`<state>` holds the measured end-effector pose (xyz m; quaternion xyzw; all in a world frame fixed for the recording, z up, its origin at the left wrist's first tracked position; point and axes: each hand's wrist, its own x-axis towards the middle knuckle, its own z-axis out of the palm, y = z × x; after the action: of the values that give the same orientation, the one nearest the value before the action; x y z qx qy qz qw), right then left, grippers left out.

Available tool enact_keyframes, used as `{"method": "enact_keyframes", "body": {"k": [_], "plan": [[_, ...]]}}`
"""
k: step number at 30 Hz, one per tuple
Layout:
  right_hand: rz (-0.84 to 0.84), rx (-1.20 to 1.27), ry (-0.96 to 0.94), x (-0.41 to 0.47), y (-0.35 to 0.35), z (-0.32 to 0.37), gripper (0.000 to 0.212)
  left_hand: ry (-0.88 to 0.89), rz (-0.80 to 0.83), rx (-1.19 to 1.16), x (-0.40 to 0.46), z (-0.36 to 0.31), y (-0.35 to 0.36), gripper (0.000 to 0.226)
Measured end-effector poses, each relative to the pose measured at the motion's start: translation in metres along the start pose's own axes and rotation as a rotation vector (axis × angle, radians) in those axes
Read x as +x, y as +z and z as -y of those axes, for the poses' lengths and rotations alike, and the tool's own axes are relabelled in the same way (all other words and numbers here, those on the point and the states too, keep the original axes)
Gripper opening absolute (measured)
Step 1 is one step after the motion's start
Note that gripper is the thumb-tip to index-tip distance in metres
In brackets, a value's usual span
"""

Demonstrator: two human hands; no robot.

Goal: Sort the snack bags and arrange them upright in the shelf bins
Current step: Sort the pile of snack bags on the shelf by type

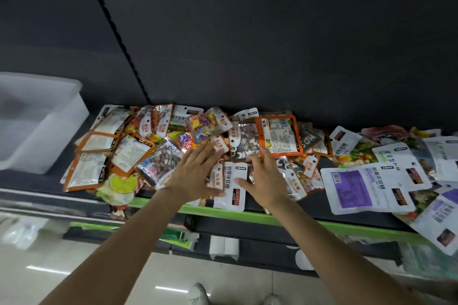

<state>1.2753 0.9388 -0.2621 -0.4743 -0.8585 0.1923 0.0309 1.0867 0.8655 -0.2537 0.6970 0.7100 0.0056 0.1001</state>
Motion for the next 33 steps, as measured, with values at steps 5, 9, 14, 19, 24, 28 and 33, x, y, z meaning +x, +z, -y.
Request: {"method": "enact_keyframes", "body": {"k": [5,9,14,19,24,28,33], "plan": [[0.025,0.099,0.129,0.005,0.001,0.016,0.042,0.002,0.034,-0.019,-0.001,0.008,0.0,0.102],[-0.089,0.312,0.164,0.006,-0.003,0.022,0.027,-0.005,0.023,-0.041,0.003,0.007,-0.008,0.095],[-0.163,0.167,0.101,0.004,-0.024,0.002,0.015,0.008,-0.029,0.004,0.012,-0.01,-0.018,0.09],[-0.239,0.24,0.228,-0.008,-0.055,-0.044,0.009,0.078,0.002,-0.043,0.035,-0.037,-0.021,0.093],[-0.297,0.135,0.387,-0.017,-0.074,-0.098,0.015,0.173,0.016,-0.05,0.067,-0.085,-0.021,0.094],[-0.339,0.011,0.537,-0.024,-0.097,-0.15,0.029,0.228,0.034,-0.01,0.093,-0.13,-0.014,0.094],[-0.326,-0.272,0.473,-0.03,-0.101,-0.184,0.055,0.181,0.102,0.098,0.113,-0.162,-0.002,0.103]]}}
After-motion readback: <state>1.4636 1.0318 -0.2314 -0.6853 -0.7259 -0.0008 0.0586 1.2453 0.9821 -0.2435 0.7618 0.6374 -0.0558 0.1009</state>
